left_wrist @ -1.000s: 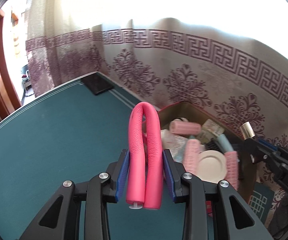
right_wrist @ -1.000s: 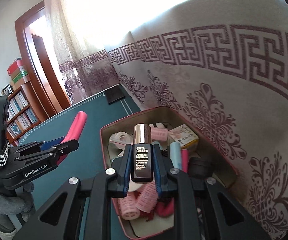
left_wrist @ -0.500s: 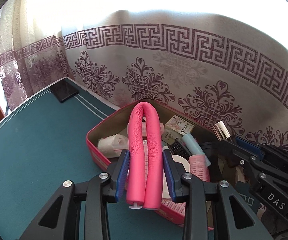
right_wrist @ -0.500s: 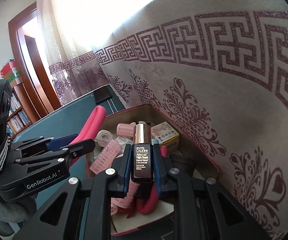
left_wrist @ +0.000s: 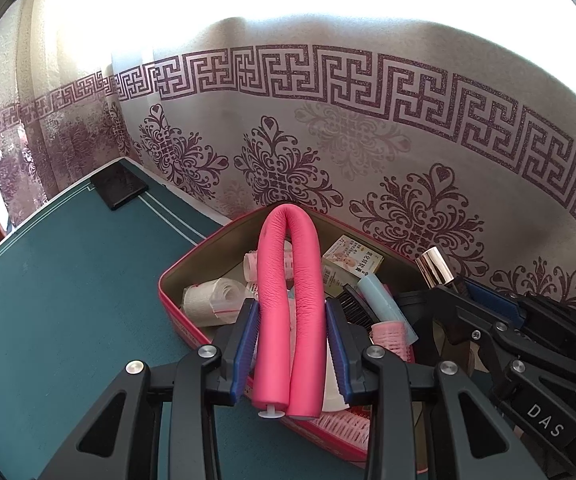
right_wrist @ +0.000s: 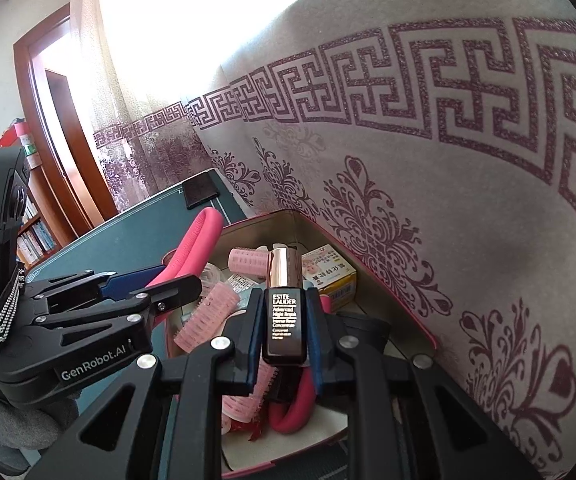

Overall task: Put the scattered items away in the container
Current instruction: 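Lower foam curler and bottle into the tin and open both grippers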

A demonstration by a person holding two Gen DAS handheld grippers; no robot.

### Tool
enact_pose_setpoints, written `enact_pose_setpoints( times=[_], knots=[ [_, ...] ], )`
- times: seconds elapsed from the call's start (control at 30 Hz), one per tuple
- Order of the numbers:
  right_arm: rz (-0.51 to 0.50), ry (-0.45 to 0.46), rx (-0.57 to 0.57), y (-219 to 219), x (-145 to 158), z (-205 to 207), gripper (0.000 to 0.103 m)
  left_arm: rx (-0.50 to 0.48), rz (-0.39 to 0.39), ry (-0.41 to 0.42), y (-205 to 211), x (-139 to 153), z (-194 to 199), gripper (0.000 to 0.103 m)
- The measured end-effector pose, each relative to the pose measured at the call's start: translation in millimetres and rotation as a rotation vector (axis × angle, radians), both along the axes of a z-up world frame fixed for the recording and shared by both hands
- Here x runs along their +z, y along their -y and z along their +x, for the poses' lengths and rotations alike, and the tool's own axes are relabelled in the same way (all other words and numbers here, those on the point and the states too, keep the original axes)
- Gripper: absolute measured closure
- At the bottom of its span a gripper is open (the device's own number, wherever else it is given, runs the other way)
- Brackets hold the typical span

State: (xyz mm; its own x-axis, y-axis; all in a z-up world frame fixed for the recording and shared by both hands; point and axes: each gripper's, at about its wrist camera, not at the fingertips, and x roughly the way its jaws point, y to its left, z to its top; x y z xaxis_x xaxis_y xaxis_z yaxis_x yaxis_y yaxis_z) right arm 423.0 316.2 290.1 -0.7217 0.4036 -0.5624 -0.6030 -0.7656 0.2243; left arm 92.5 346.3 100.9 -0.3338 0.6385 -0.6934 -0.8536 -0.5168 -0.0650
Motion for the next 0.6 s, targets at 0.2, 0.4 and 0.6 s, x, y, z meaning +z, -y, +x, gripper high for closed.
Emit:
enact_pose_setpoints(
  times=[0.2,0.4,0.6],
  knots=[
    [-0.026,0.012,-0.006,-5.5,-5.7,-2.6,0.081,0.028,0.013,0.015,4.4,-2.6,-5.1,0.035],
    [-0.029,0.024,-0.007,-4.3,-8.1,-0.9,0.081,0.092,0.022,-0.002,20.1,0.4,-12.2,0.035],
    [-0.031,0.021,-0.014,-2.2,-7.2,1.2,0.075,0.128,0.048,-0.017,34.6,7.0,-10.0,0.02]
  ],
)
